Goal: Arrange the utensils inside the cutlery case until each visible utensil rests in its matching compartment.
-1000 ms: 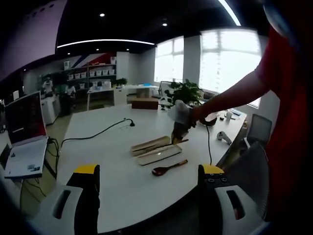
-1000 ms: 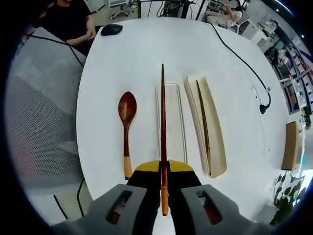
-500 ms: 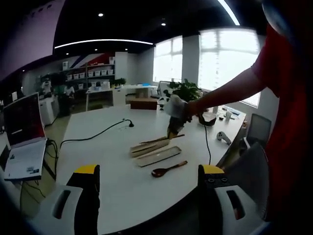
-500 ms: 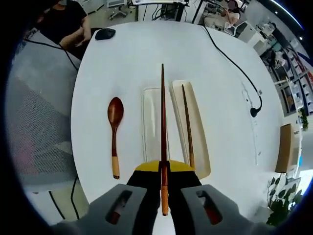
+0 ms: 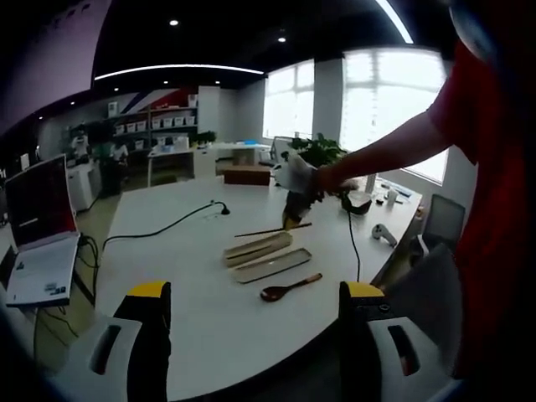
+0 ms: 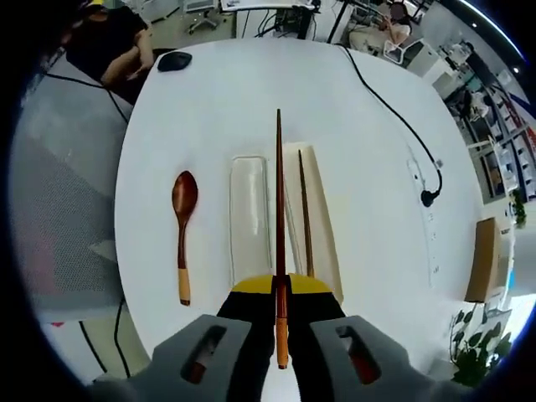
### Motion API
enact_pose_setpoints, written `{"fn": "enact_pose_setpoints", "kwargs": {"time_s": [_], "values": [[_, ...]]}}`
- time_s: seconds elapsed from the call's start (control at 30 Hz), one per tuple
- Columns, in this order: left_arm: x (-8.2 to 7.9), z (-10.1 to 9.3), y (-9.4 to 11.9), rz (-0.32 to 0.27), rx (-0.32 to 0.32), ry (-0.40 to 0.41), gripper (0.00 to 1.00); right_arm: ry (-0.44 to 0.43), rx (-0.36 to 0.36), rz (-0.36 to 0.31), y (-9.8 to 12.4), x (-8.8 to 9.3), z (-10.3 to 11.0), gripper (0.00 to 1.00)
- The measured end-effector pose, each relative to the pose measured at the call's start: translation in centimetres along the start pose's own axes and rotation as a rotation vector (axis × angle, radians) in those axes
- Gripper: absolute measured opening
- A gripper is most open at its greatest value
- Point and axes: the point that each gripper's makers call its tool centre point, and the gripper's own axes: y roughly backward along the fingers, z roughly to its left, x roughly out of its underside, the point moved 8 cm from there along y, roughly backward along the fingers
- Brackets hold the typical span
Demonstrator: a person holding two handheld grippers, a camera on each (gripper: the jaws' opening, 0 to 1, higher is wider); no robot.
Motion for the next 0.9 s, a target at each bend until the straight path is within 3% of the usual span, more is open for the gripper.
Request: {"fn": "enact_pose_setpoints", "kwargs": {"time_s": [0.9], "values": [[0.6,0.3,-0.5,0.037,-0.024,0.022,0.85,0.041,-0.026,-0.031,-1.8,-1.6,-5.0,0.0]]}}
